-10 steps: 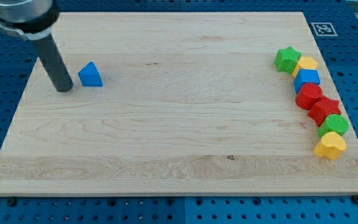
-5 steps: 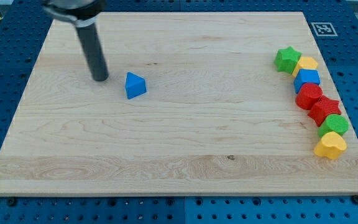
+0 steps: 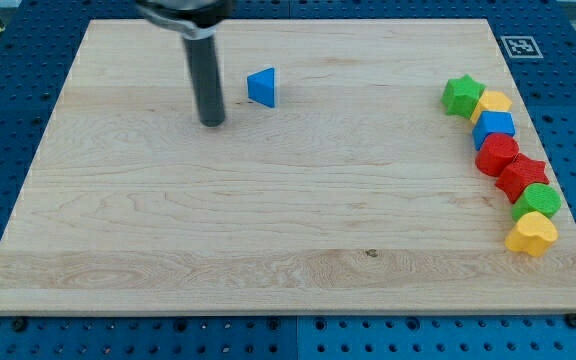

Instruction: Move the blue triangle above to the green star

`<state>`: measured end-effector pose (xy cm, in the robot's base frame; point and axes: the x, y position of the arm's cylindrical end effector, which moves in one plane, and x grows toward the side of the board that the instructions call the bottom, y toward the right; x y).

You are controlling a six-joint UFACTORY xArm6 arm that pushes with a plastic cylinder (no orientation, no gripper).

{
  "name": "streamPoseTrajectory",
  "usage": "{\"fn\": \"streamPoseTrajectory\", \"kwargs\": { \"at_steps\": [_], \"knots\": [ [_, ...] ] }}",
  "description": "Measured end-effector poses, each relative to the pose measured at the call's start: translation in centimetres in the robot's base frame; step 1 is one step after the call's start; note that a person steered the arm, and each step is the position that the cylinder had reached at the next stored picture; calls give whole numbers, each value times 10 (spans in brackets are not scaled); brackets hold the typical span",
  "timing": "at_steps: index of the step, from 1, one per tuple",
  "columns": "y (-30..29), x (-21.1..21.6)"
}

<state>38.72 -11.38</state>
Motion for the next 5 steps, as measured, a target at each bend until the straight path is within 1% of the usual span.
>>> {"fn": "streamPoseTrajectory", "kwargs": {
  "at_steps": [1, 2, 3, 4, 5],
  "knots": [
    [26, -37],
    [100, -54],
    [191, -65],
    [220, -73],
    [226, -73]
  ]
}}
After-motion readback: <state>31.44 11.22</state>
